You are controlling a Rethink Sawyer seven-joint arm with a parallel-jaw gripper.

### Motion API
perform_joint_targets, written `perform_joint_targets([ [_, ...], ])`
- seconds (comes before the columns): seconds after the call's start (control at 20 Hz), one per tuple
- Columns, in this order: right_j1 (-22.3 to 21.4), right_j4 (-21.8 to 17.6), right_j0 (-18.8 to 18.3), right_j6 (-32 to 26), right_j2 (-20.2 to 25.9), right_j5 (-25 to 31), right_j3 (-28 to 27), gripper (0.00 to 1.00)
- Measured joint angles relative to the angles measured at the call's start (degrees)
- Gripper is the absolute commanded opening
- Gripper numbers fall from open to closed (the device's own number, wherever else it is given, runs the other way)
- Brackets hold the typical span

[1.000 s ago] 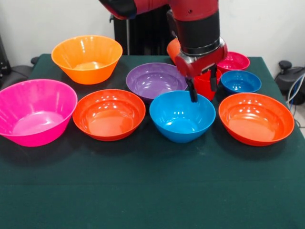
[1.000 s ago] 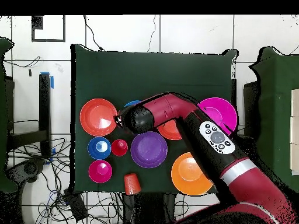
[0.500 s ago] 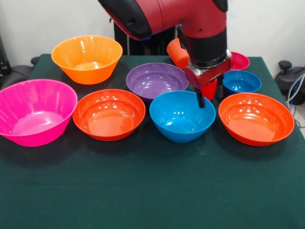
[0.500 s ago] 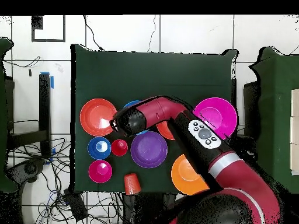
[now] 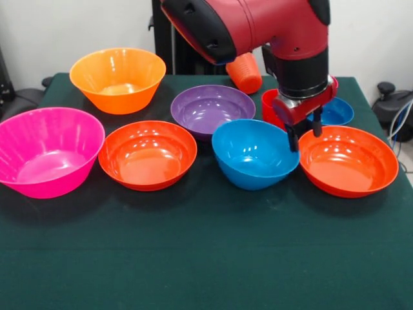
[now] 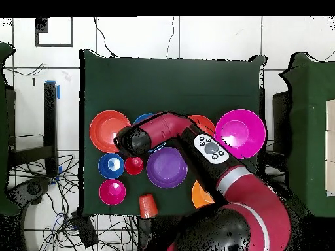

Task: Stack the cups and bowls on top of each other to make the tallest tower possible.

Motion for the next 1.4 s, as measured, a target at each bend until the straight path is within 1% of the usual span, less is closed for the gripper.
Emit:
perform_joint_targets([
  [0.05,0.01,0.01,0.75,0.55,-0.71,-1.86,0.08,1.0],
  [0.55,0.58,0.34,3.28,2.51,-4.37,-9.8,0.58,1.0],
  [0.9,-0.15,2.41,3.83,2.57,-5.26,-10.63,1.87,1.0],
  [1.2,-6.19,8.11,3.92,2.57,-5.27,-9.41,6.08,1.0],
  [1.35,-9.55,10.75,4.07,2.57,-5.27,-7.47,7.56,1.0],
  [1.4,-11.71,12.22,4.25,2.57,-5.26,-6.07,8.28,1.0],
])
